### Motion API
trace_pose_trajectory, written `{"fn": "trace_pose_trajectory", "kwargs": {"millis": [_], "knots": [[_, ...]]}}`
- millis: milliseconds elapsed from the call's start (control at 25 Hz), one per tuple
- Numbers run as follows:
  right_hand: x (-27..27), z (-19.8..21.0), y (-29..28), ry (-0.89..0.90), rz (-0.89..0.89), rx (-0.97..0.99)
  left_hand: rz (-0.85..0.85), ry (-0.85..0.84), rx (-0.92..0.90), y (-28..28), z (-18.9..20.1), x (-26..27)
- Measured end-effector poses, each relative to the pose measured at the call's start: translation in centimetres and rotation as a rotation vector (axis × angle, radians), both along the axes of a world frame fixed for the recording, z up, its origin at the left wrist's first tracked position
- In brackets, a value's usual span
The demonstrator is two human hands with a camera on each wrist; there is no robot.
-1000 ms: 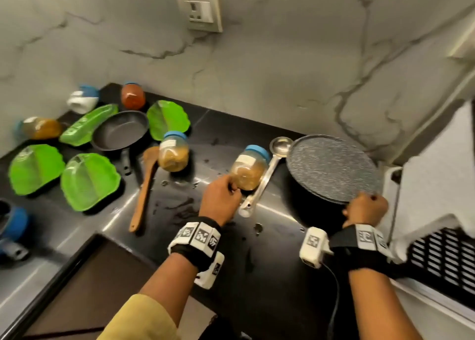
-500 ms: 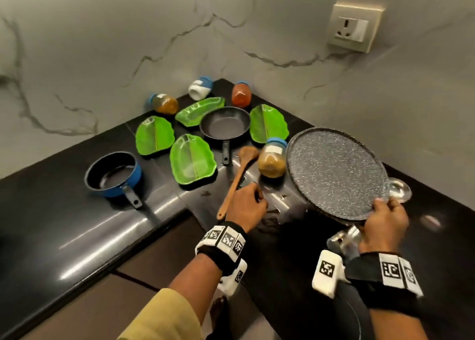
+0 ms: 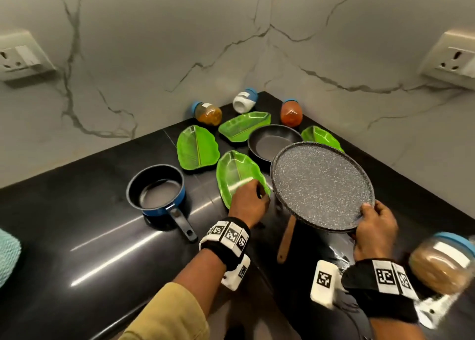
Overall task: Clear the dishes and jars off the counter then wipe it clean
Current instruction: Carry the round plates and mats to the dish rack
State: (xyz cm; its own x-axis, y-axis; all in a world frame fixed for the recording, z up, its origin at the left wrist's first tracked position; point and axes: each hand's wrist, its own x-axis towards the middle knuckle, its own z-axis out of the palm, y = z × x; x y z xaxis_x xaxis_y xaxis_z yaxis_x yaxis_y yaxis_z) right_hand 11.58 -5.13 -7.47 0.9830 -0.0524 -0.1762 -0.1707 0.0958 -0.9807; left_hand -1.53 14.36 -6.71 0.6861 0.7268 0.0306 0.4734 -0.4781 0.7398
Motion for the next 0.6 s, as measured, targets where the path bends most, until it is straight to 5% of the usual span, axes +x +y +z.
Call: {"fn": "trace_pose_trajectory", "kwargs": {"millis": [600], "knots": [[-4.4,-0.6,8.6,-0.047,0.135,-0.056,0.035,-0.055,-0.05,7.2,-0.6,-5.4]]}}
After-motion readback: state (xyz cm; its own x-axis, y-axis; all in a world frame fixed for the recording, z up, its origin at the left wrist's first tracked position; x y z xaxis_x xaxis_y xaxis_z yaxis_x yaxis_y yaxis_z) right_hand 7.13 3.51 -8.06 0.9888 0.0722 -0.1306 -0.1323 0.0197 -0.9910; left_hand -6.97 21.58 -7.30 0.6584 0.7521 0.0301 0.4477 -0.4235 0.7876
